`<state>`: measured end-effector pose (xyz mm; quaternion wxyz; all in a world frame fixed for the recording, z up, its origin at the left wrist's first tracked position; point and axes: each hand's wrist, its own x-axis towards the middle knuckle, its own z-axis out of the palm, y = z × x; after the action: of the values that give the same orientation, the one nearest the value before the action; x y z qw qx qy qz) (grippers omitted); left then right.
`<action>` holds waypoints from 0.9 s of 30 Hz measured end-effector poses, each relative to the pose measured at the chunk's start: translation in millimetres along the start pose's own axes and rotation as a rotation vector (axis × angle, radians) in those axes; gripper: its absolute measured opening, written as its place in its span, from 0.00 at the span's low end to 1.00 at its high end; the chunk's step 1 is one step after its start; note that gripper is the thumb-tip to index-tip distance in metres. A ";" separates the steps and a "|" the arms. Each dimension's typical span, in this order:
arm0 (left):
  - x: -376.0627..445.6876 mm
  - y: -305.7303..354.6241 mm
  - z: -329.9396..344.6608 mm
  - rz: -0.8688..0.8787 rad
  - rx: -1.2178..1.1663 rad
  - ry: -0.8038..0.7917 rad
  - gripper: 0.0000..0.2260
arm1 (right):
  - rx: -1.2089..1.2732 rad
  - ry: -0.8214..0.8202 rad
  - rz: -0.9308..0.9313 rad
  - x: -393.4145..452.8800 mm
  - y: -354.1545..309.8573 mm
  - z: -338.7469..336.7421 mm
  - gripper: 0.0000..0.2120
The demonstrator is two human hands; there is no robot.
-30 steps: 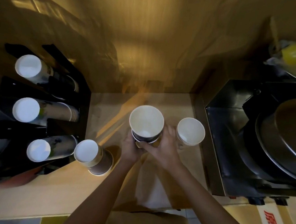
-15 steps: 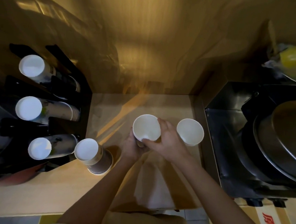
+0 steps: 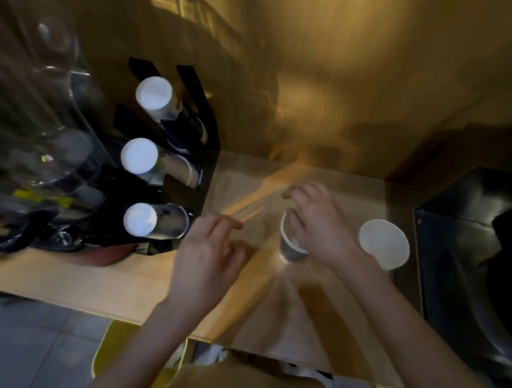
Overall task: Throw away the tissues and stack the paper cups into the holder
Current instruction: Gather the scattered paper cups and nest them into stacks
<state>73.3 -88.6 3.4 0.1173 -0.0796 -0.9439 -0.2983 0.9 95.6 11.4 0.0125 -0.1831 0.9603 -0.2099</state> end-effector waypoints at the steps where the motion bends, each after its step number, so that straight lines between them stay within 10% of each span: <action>1: -5.1 -6.7 -11.4 -0.019 0.016 0.016 0.12 | -0.009 -0.022 -0.065 3.6 -8.5 5.6 0.16; 5: -30.9 -37.6 -18.4 -0.221 0.085 -0.055 0.06 | -0.017 -0.133 -0.242 12.8 -42.0 32.7 0.25; 12: -43.5 -82.0 43.3 -0.586 -0.013 -0.410 0.32 | -0.120 -0.352 -0.323 21.7 -70.6 78.1 0.37; 21: -25.8 -75.9 59.4 -0.486 -0.229 -0.309 0.27 | 0.139 -0.291 -0.128 23.0 -60.5 62.1 0.30; 27: 11.6 -44.3 24.1 -0.231 -0.385 0.012 0.22 | 0.426 0.058 0.022 17.8 -32.2 -0.4 0.28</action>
<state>48.2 -109.5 -36.7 0.0708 0.0101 -0.8717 -0.4848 -4.6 62.2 25.9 0.0254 -0.1595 0.8962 -0.4133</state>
